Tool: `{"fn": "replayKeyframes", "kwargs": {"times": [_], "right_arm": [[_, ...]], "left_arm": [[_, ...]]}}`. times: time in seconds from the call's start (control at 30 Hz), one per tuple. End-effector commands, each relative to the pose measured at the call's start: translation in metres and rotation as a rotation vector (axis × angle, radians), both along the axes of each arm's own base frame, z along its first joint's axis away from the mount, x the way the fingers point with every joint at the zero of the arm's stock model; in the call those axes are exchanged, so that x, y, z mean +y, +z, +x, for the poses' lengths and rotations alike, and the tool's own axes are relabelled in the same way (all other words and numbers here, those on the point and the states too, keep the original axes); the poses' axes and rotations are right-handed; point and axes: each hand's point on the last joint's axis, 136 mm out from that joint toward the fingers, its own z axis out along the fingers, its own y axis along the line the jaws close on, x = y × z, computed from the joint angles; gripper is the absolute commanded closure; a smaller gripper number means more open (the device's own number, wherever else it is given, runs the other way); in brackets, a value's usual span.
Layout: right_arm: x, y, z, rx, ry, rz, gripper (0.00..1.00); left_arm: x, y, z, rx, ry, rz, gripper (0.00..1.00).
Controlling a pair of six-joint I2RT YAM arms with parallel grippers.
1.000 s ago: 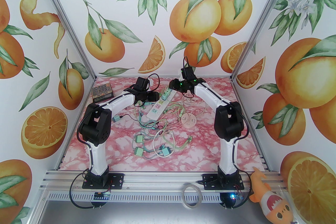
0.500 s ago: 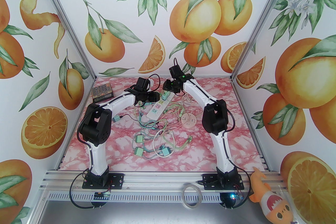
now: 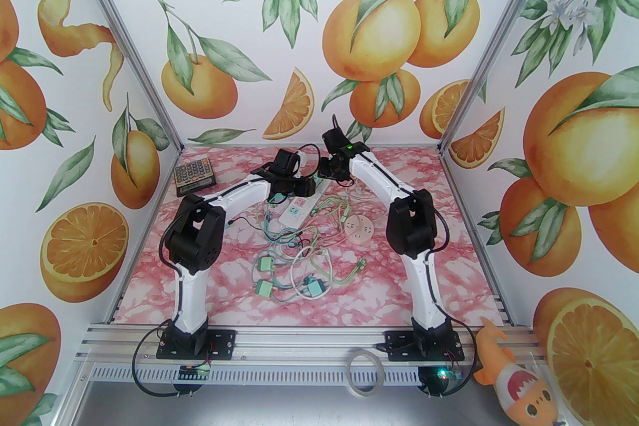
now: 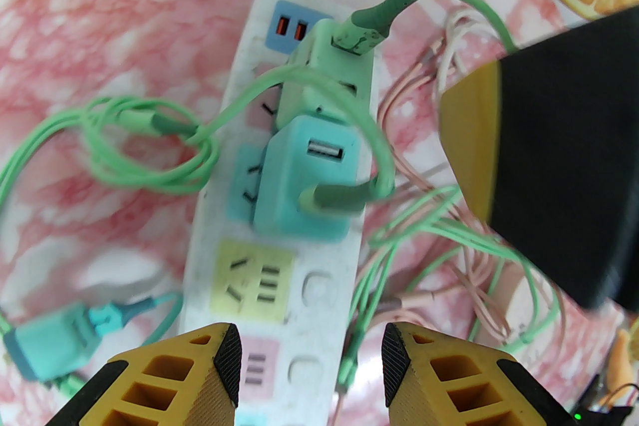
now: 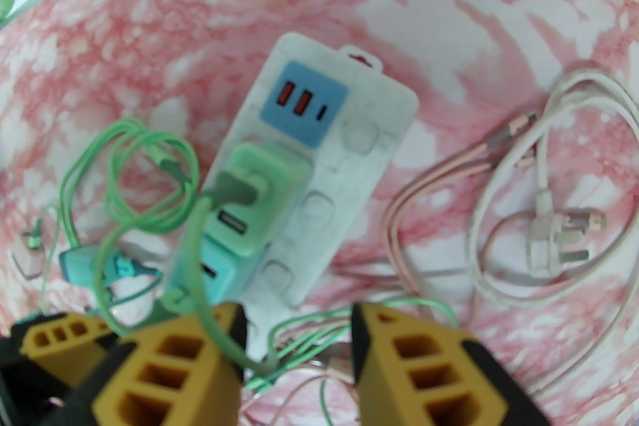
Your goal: Pull the plug off the socket
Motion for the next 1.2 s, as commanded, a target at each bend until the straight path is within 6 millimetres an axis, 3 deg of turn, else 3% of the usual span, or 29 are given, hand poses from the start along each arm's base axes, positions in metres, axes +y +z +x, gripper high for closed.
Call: {"fn": "replayKeyframes", "kwargs": {"times": [0.0,0.53,0.67,0.87,1.0,1.17], "right_arm": [[-0.012,0.021,-0.003,-0.026,-0.009,-0.013,0.6],[-0.011,0.019,-0.005,-0.003,0.012,0.036,0.6],[-0.005,0.022,-0.006,0.0,0.034,0.069,0.59],[0.013,0.053,-0.011,-0.079,0.108,0.239,0.51],[-0.002,0.071,-0.015,-0.159,0.054,0.302,0.49],[-0.026,0.053,-0.019,-0.143,-0.024,0.373,0.5]], "left_arm": [[-0.005,0.003,0.021,-0.08,0.001,0.04,0.48],[-0.029,-0.013,0.053,-0.147,-0.05,0.032,0.46],[-0.032,-0.018,0.055,-0.144,-0.061,0.039,0.54],[-0.024,-0.019,0.05,-0.131,-0.056,0.077,0.65],[-0.02,-0.018,0.044,-0.125,-0.053,0.082,0.68],[-0.017,-0.016,0.035,-0.111,-0.061,0.083,0.68]]}}
